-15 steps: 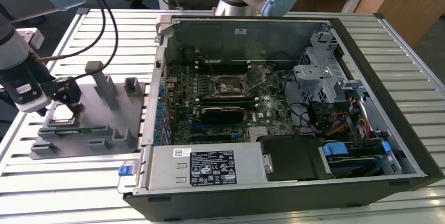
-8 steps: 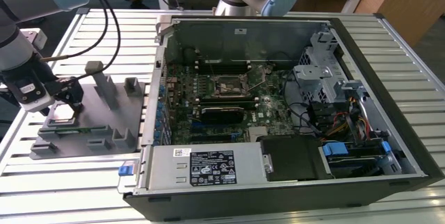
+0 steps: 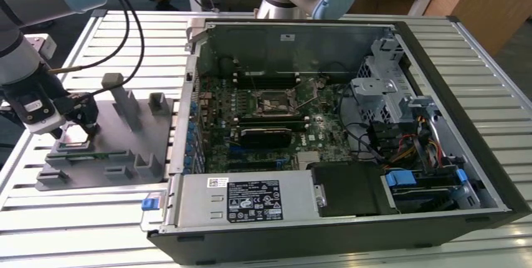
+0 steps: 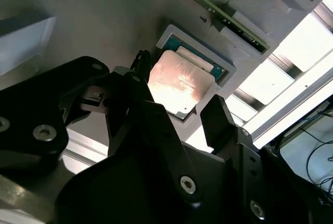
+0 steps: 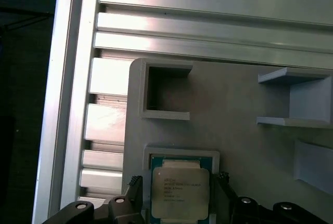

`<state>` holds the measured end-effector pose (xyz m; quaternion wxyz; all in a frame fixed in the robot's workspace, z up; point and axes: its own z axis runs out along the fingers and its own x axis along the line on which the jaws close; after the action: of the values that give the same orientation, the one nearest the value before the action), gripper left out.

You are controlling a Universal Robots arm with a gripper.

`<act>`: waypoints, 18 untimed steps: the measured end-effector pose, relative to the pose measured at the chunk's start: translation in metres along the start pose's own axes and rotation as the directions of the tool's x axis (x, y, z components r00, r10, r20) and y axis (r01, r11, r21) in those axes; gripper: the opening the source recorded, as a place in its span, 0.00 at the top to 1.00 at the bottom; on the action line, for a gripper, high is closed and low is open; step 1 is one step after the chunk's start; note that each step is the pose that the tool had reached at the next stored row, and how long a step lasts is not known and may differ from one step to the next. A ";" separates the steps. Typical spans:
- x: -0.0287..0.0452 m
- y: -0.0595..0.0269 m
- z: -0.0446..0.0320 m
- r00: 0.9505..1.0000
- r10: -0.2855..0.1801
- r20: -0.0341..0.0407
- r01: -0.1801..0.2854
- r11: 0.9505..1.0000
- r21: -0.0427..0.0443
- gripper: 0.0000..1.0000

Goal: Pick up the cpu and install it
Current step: 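Pick up the cpu and move it towards the insertion slot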

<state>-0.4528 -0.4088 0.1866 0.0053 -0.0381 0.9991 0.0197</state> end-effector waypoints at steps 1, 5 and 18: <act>0.0000 0.0000 0.0000 1.000 0.000 0.000 0.000 1.000 0.000 0.35; -0.0003 0.0000 0.0000 1.000 0.000 0.000 0.000 1.000 0.000 0.35; -0.0007 -0.0001 0.0000 0.999 0.040 0.002 -0.040 0.999 0.005 0.47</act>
<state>-0.4520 -0.4089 0.1866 0.0061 -0.0182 0.9997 0.0175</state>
